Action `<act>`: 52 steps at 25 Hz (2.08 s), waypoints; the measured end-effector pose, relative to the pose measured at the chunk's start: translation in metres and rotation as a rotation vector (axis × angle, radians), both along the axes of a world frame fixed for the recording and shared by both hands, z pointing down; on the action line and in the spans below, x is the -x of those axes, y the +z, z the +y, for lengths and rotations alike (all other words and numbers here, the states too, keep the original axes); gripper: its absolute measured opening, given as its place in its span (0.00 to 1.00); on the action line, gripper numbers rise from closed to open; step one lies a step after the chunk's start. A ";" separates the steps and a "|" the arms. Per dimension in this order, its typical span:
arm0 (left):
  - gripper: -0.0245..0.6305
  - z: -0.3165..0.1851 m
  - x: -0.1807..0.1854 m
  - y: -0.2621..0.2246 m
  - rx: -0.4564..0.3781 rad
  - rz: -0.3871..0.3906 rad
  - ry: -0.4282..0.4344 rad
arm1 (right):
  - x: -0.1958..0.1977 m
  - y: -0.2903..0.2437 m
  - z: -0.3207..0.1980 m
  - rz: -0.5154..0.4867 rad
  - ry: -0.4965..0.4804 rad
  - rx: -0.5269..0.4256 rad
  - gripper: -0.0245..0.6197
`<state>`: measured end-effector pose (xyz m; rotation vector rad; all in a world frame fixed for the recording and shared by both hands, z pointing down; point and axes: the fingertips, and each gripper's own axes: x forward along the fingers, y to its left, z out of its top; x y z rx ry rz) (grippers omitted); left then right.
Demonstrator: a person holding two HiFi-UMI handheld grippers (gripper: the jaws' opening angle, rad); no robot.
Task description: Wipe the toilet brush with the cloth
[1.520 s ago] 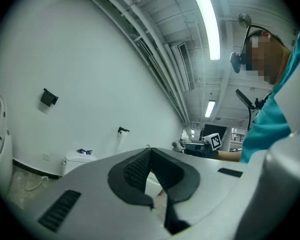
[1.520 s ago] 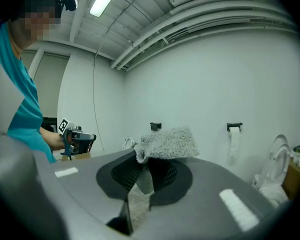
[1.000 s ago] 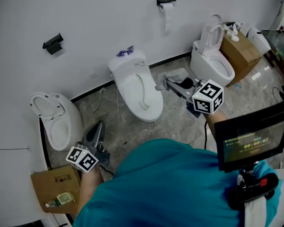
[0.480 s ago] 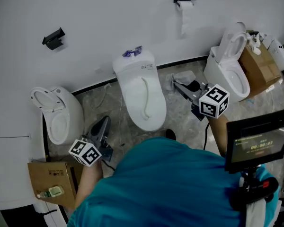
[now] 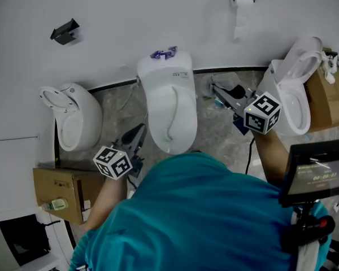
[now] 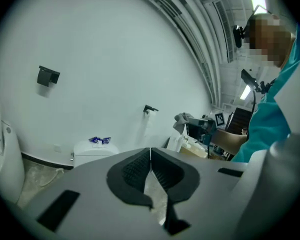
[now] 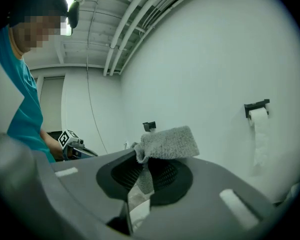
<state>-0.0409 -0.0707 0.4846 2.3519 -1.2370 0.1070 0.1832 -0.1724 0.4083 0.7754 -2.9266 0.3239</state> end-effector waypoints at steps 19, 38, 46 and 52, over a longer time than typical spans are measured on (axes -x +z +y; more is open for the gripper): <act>0.46 -0.026 0.054 0.386 0.833 -0.198 0.031 | 0.038 0.129 -0.037 0.150 0.159 0.222 0.09; 0.64 -0.034 0.021 0.577 1.113 -0.429 -0.190 | -0.070 0.249 -0.009 0.260 0.249 0.458 0.09; 0.29 -0.038 0.041 0.560 1.088 -0.493 -0.077 | -0.073 0.241 -0.013 0.269 0.274 0.475 0.09; 0.28 -0.081 0.049 0.477 0.871 -0.440 0.041 | -0.036 0.206 -0.030 0.238 0.248 0.393 0.09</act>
